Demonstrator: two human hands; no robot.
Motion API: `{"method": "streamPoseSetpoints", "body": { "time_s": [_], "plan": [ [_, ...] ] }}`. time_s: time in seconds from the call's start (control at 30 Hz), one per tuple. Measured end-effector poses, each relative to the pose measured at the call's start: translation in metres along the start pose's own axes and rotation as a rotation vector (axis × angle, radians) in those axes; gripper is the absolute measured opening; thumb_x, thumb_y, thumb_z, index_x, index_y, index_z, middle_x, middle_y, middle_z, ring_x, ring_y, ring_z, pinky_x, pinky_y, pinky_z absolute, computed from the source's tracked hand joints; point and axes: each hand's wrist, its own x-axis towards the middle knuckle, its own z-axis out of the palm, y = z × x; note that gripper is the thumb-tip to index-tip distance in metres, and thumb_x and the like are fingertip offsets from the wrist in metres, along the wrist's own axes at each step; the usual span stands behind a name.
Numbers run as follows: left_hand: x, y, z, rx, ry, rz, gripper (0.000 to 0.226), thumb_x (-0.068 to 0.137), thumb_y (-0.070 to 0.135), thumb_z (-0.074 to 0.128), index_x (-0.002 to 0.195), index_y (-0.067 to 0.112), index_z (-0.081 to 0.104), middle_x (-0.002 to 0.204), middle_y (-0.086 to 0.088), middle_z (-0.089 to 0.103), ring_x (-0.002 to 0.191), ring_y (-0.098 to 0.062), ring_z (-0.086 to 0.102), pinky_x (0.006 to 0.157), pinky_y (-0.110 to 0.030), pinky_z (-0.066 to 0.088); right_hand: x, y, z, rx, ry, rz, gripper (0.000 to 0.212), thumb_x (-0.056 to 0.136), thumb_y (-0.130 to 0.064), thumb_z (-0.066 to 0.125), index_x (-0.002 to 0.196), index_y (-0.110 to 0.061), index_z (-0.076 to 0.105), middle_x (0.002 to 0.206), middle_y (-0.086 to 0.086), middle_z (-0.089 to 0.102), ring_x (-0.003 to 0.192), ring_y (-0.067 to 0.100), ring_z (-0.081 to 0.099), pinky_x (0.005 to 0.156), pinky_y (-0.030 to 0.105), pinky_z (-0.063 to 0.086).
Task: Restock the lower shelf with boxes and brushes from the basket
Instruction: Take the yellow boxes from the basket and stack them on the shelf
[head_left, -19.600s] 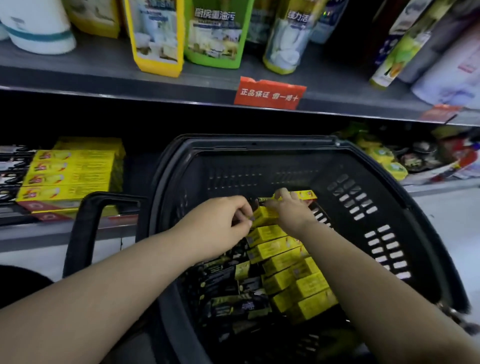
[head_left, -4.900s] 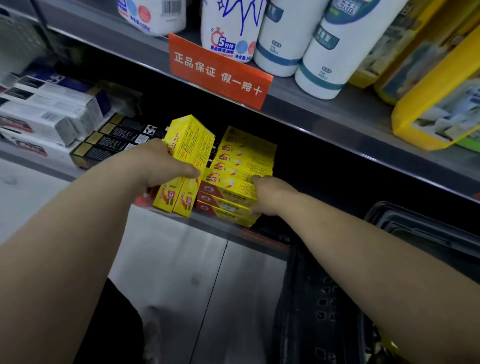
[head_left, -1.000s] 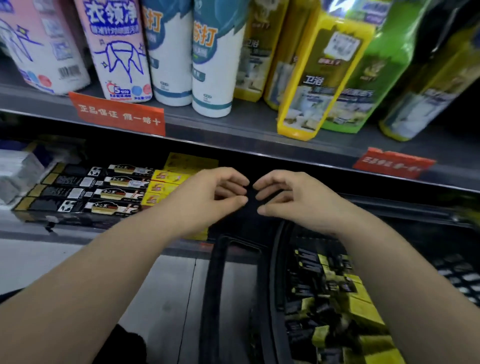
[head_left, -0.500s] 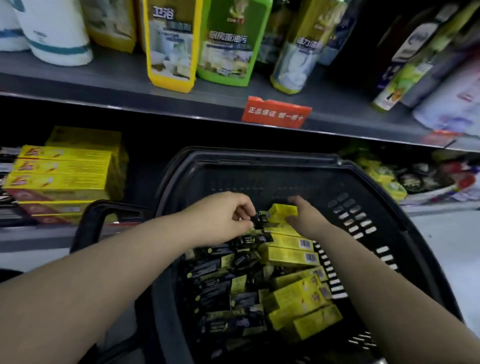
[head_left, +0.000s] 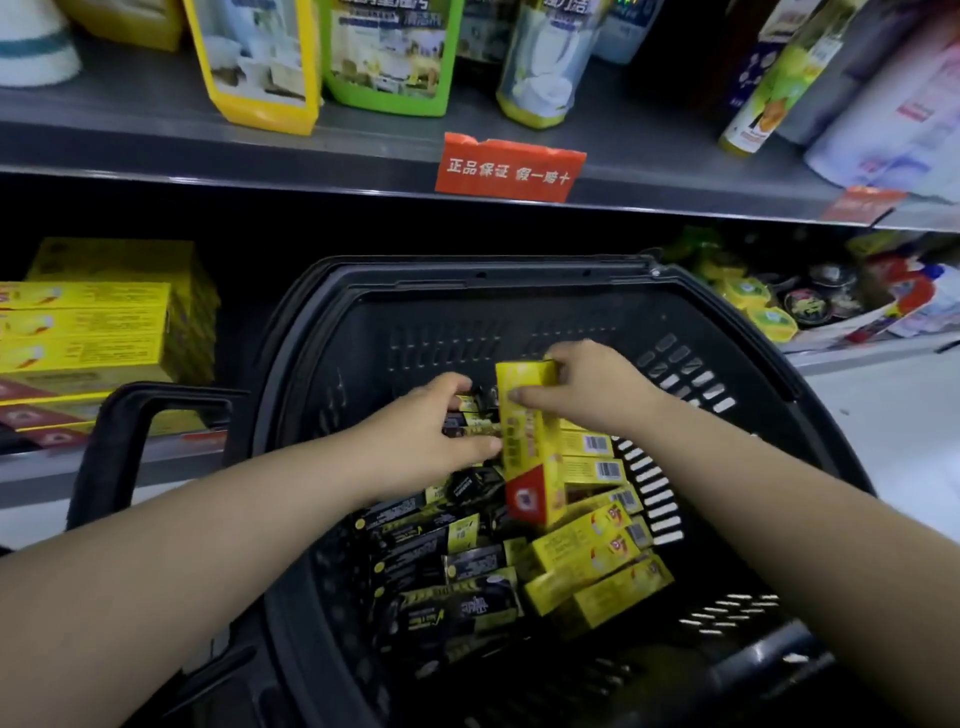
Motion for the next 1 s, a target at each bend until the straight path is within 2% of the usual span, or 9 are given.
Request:
{"method": "streamPoseSetpoints", "body": {
  "time_s": [0.13,0.27,0.33,0.43,0.57,0.7,0.8,0.9,1.0],
  "plan": [
    [-0.009,0.012,0.014,-0.231,-0.032,-0.019,0.066,0.076,0.046,0.068,0.131,0.026,0.036,0.119,0.003,0.061,0.105,-0.013,0.061,0.094,-0.037,0.049,-0.046,-0.021,-0.005,0.525,-0.068,-0.008,0.044,0.078,-0.048,0.065,0.084,-0.004,0.064,0.073,0.01,0.07,0.069,0.021,0.068,0.067,0.035,0.053],
    [-0.008,0.011,0.02,-0.381,0.038,-0.155,0.046,0.078,0.034,0.071,0.11,0.02,0.042,0.101,-0.006,0.067,0.088,-0.017,0.067,0.08,-0.035,0.056,-0.055,-0.006,-0.002,0.747,-0.337,0.0,0.029,0.094,-0.04,0.049,0.102,-0.015,0.06,0.089,-0.002,0.069,0.078,0.011,0.069,0.08,0.025,0.053],
    [-0.006,0.008,0.018,-0.524,0.041,-0.24,0.045,0.083,0.029,0.066,0.117,0.012,0.042,0.105,-0.012,0.066,0.091,-0.024,0.066,0.084,-0.04,0.053,-0.047,0.014,0.008,0.442,-0.432,-0.003,0.029,0.095,-0.036,0.049,0.115,-0.016,0.056,0.109,0.003,0.066,0.092,0.016,0.064,0.085,0.028,0.049],
    [-0.006,0.007,0.013,-0.692,0.025,-0.281,0.035,0.087,0.024,0.059,0.116,0.008,0.048,0.088,-0.01,0.066,0.076,-0.022,0.065,0.07,-0.035,0.052,-0.038,0.044,0.037,-0.34,-0.614,-0.052,0.055,0.09,-0.03,0.061,0.138,-0.018,0.038,0.136,0.008,0.049,0.115,0.026,0.052,0.092,0.036,0.045],
    [-0.006,0.008,0.011,-0.753,-0.015,-0.284,0.032,0.088,0.024,0.056,0.116,0.009,0.054,0.083,-0.008,0.064,0.067,-0.018,0.06,0.063,-0.03,0.05,-0.037,0.057,0.074,-0.4,-0.808,-0.084,0.07,0.085,-0.023,0.067,0.145,-0.019,0.031,0.144,0.009,0.04,0.125,0.03,0.045,0.098,0.037,0.043],
    [-0.002,0.007,0.011,-0.795,0.0,-0.285,0.028,0.09,0.026,0.053,0.114,0.012,0.056,0.073,-0.002,0.066,0.058,-0.014,0.062,0.057,-0.027,0.048,-0.034,0.056,0.067,-0.41,-0.713,-0.11,0.061,0.089,-0.033,0.062,0.142,-0.018,0.036,0.142,0.009,0.043,0.124,0.028,0.046,0.091,0.031,0.041],
    [0.001,0.005,0.011,-0.801,0.039,-0.302,0.033,0.091,0.028,0.051,0.119,0.011,0.053,0.079,-0.005,0.065,0.065,-0.017,0.062,0.06,-0.03,0.048,-0.032,0.041,0.032,-0.3,-0.414,-0.089,0.049,0.088,-0.046,0.057,0.126,-0.016,0.049,0.125,0.006,0.058,0.11,0.026,0.057,0.085,0.031,0.044],
    [0.003,0.005,0.011,-0.78,0.05,-0.293,0.034,0.092,0.029,0.049,0.121,0.011,0.05,0.072,-0.003,0.065,0.052,-0.012,0.064,0.049,-0.024,0.048,-0.036,0.017,-0.001,0.11,-0.154,-0.037,0.047,0.084,-0.054,0.057,0.094,-0.008,0.058,0.09,0.006,0.068,0.082,0.024,0.066,0.07,0.035,0.053],
    [0.003,0.005,0.013,-0.78,-0.001,-0.25,0.036,0.091,0.033,0.054,0.122,0.014,0.048,0.08,-0.004,0.072,0.061,-0.012,0.07,0.051,-0.025,0.054,-0.049,-0.011,-0.006,0.567,-0.191,0.086,0.039,0.084,-0.052,0.057,0.089,-0.014,0.059,0.077,0.005,0.071,0.065,0.015,0.07,0.06,0.026,0.059]
  ]
}}
